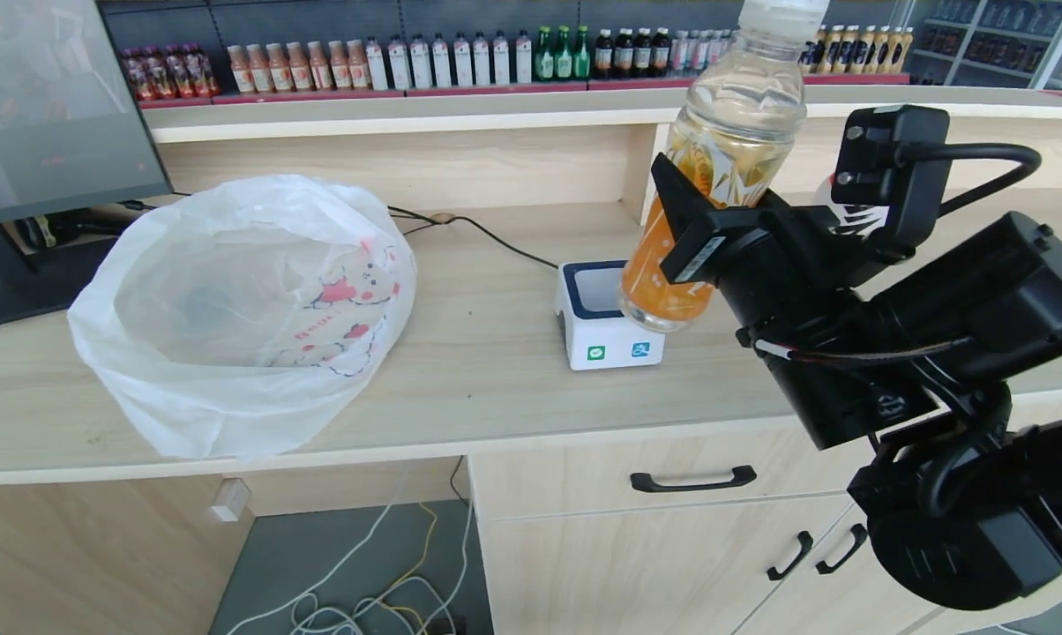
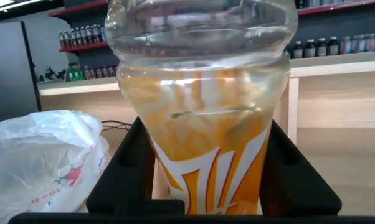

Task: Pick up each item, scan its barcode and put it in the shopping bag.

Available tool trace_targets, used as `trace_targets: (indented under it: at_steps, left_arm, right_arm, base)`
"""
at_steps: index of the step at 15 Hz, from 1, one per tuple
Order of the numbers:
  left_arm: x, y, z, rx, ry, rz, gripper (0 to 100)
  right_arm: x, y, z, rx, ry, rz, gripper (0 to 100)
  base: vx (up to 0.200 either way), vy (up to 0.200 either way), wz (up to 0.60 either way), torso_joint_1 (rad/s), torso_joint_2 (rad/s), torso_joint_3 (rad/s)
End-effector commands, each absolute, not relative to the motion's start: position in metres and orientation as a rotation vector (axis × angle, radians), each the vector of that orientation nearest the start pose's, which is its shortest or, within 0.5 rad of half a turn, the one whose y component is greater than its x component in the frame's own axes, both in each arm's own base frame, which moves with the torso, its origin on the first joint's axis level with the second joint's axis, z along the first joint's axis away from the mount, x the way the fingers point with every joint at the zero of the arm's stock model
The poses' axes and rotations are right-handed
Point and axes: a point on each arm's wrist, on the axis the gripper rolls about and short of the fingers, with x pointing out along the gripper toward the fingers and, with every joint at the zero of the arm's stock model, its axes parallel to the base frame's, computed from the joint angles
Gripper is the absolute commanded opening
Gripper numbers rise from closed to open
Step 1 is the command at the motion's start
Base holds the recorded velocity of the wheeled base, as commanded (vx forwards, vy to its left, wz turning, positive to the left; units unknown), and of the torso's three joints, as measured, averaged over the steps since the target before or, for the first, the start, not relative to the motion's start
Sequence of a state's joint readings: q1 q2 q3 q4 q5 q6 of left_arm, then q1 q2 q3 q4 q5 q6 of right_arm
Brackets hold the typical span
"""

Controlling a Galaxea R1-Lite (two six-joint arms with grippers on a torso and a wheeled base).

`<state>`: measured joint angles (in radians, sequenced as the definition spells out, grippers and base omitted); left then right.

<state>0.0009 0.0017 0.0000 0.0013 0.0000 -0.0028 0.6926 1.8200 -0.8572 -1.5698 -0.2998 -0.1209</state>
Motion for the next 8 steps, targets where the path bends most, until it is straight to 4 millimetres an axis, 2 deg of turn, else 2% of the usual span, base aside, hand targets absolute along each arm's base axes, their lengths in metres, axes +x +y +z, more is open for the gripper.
trace_targets:
  at_steps: [1, 6, 8]
  left_arm:
    - [-0.0227, 0.0, 0.0754, -0.003, 0.003, 0.0, 100]
    - [-0.0227, 0.0, 0.0754, -0.003, 0.003, 0.0, 100]
    - [-0.0227, 0.0, 0.0754, -0.002, 0.003, 0.0, 100]
  right_arm:
    - [0.2495, 0.1905, 0.255, 0.181, -0.578, 0.325, 0]
    - [0.2478, 0.1885, 0.2564, 0.182, -0.581, 0.324, 0]
    - [0.2449, 0.1862, 0.2595, 0.186, -0.589, 0.323, 0]
  base:
    - [0.0, 0.2, 0.0, -0.007, 0.0, 0.002]
    - [0.0, 0.2, 0.0, 0.001, 0.0, 0.003]
    - [0.0, 0.0, 0.0, 0.0, 0.0, 0.0]
